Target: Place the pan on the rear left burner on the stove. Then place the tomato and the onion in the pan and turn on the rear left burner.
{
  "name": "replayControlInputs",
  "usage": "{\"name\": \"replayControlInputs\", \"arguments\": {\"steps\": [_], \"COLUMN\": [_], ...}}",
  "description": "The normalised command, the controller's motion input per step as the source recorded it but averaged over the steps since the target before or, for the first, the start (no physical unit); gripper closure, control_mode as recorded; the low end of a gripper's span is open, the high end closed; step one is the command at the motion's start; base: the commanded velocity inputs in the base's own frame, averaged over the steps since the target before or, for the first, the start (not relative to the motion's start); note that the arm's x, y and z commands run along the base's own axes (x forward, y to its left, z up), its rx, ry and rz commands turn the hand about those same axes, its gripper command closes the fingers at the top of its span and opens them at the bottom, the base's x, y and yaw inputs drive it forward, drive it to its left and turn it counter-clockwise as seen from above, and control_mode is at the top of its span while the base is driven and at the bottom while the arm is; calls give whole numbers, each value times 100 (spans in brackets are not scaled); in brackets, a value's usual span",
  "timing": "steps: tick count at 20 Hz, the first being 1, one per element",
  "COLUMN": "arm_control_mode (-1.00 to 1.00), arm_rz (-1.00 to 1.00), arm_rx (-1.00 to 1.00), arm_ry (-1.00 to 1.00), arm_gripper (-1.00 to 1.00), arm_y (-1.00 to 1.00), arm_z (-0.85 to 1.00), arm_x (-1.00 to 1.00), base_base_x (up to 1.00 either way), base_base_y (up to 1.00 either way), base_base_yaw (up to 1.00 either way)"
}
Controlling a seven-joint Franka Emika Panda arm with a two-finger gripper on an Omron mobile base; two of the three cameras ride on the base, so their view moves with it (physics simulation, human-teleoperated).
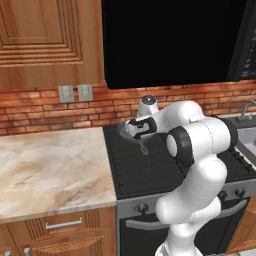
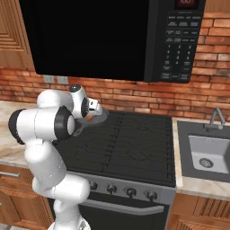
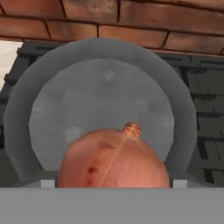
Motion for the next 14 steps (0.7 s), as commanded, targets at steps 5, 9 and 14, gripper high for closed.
{"name": "replayControlInputs", "arguments": {"steps": [5, 9, 14], "arm_control_mode": [-100, -100, -100], "arm_rz": [0, 0, 0], "arm_rx": [0, 0, 0], "arm_ry": [0, 0, 0], "arm_gripper": [100, 100, -100], "arm_y": [0, 0, 6], "arm_z": [-26, -21, -13], "arm_x": [25, 26, 20], "base_base_x": [0, 0, 0], "base_base_y": [0, 0, 0], "base_base_yaw": [0, 0, 0]}}
